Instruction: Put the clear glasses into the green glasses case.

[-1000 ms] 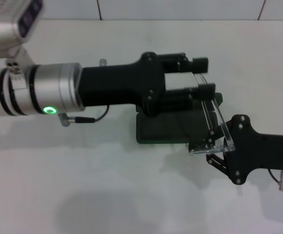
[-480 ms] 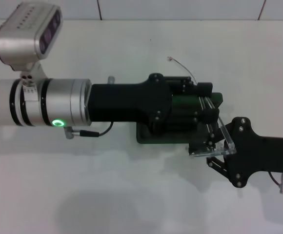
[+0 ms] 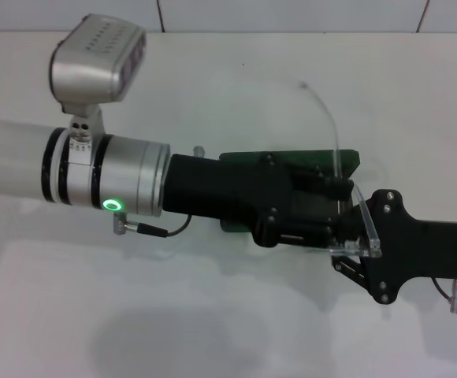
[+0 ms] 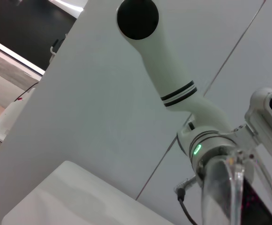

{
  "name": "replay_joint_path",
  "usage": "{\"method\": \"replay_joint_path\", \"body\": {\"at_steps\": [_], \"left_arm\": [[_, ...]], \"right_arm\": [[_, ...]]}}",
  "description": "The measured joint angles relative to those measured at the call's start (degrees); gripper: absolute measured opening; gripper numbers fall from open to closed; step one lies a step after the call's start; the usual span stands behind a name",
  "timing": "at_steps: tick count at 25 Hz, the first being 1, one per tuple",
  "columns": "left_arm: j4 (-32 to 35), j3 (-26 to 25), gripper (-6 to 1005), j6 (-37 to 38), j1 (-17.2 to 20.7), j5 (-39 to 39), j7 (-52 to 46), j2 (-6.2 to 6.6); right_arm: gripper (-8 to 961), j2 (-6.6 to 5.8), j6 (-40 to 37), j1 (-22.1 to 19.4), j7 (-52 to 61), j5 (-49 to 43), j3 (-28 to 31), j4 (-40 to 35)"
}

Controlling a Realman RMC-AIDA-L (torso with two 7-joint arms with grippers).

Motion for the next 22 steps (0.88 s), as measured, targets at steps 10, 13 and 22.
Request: {"method": "replay_joint_path", "body": {"at_steps": [10, 13, 22], "left_arm": [[1.67, -1.18, 591, 0.03, -0.28, 0.75, -1.10, 0.33], [2.34, -2.63, 591, 0.04, 0.19, 1.03, -1.15, 0.56], [2.40, -5.61, 591, -0.55, 0.66, 1.01, -1.06, 1.62]], "right_arm": [[20, 0.00, 0.00, -0.40, 0.00, 0.22, 0.02, 0.00], [20, 0.00, 0.00, -0.43, 0.00, 0.22, 0.02, 0.00], [20, 0.00, 0.01, -0.44, 0.00, 0.21, 0.01, 0.00]]}}
